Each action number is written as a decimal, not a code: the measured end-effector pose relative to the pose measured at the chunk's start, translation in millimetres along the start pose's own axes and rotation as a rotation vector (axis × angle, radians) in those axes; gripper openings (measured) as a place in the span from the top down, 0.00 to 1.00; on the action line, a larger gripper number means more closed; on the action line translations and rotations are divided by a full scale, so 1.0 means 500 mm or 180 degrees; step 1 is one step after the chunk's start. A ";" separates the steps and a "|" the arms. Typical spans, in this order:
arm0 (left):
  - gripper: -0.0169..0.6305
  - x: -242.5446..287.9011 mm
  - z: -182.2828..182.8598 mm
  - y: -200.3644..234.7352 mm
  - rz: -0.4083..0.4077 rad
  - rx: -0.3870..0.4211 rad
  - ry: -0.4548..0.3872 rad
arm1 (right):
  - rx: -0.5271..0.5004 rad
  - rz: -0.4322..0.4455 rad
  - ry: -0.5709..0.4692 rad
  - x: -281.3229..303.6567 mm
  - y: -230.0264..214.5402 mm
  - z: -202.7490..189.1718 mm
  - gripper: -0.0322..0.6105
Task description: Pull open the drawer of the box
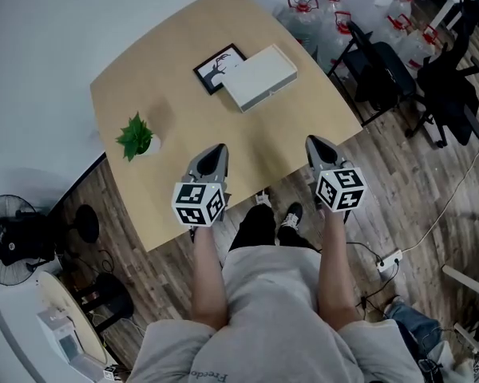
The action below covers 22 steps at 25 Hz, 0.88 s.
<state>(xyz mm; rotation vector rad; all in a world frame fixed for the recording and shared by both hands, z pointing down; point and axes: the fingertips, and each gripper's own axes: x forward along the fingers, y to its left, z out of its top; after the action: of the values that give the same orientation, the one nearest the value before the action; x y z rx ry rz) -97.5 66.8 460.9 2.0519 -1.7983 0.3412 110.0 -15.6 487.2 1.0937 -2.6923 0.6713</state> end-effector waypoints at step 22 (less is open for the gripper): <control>0.89 0.253 0.084 0.111 -0.0397 0.0047 0.0100 | -0.0204 -0.0330 0.0278 0.202 -0.080 0.049 0.95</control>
<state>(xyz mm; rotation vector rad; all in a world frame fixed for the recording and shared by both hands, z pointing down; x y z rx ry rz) -136.6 -70.3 484.5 2.1448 -1.6452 0.3496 65.3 -115.0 510.3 1.1508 -2.5459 0.5967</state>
